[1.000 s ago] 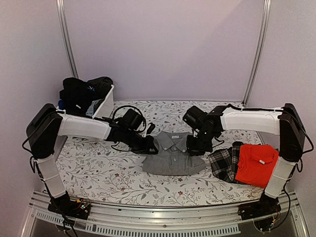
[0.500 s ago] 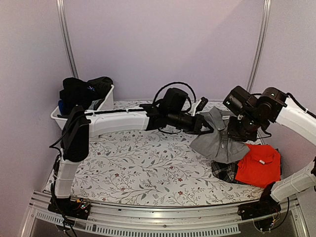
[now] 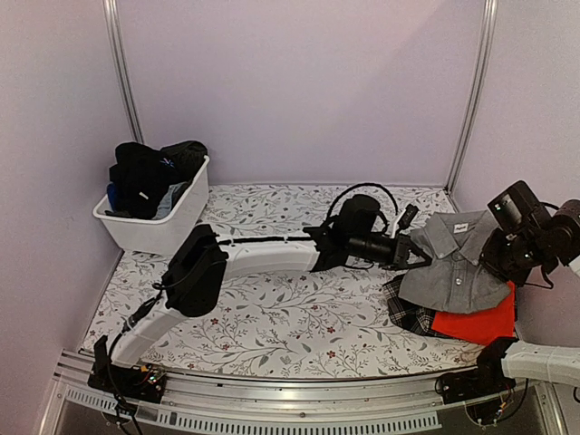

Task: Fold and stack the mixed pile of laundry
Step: Place the square-folded shirt at the corner of the board.

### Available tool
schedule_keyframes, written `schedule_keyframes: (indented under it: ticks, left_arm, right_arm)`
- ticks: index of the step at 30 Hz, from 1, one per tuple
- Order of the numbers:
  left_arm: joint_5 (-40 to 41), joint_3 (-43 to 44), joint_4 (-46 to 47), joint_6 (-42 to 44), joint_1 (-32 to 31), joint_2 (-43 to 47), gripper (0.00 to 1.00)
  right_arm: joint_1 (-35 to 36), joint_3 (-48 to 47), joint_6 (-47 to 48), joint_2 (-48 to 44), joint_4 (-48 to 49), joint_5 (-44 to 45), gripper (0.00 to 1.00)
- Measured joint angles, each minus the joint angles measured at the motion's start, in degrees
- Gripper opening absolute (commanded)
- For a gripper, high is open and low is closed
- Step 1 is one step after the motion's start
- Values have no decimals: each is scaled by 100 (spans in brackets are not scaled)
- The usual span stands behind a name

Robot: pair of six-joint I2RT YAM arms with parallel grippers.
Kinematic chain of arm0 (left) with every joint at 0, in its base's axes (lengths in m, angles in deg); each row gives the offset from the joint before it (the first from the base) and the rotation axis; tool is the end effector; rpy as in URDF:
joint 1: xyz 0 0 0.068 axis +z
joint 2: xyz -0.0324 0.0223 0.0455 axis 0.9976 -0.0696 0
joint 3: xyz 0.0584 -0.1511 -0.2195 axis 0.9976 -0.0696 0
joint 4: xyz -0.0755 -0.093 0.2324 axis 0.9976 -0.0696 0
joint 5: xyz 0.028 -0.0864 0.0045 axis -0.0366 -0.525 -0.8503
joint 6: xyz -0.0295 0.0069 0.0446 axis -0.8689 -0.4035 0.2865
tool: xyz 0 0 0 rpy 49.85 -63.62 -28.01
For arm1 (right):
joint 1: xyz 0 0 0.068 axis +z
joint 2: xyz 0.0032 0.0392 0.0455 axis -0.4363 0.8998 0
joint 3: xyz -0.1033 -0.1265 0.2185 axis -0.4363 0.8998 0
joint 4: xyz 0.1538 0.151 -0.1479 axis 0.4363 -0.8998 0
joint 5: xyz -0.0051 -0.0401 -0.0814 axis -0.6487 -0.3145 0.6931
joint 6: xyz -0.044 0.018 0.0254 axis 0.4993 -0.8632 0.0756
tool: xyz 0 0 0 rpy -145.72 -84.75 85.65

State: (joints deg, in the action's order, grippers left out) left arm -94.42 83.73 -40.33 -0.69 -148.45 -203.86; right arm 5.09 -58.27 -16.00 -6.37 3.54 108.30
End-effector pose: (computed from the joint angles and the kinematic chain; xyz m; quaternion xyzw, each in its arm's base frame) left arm 0.2553 -0.5358 0.2014 0.2869 0.7083 -0.6319 0.1293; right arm 0.1048 0.0459 0.3385 0.3216 0.9010 0.0149 0.2907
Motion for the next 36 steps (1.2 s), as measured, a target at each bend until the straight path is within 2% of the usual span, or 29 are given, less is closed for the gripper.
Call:
schedule_keyframes:
  ticks: [13,14,16,20,23,24,27,28,31,36]
  left_arm:
    - [-44,483,970,-1016,-201,-1082,0]
    - [-35,485,1064,-1106,-223,-1156,5]
    - [-9,487,1196,-1237,-247,-1287,20]
    - [15,483,1231,-1414,-256,-1421,61]
    - [2,411,1228,-1482,-188,-1366,85]
    - [-20,308,1231,-1447,-177,-1311,97]
    - [-59,-501,1331,-1471,-68,-863,100]
    - [-63,-791,1338,-1458,-20,-684,100]
    - [-39,-1714,1405,-1335,190,-66,100]
    - [173,-3226,1565,-1012,614,1239,100]
  right_arm:
    - [-496,833,326,363,44,173,0]
    - [-540,866,334,376,42,181,0]
    - [-654,905,389,389,42,225,0]
    - [-1016,894,579,501,48,400,0]
    - [-1119,894,748,820,59,509,0]
    - [-1126,894,789,935,70,527,4]
    - [-1147,903,905,1246,116,570,46]
    - [-1152,905,935,1316,122,590,53]
    - [-1154,905,994,1408,129,680,58]
    - [-1342,859,1001,1134,133,717,79]
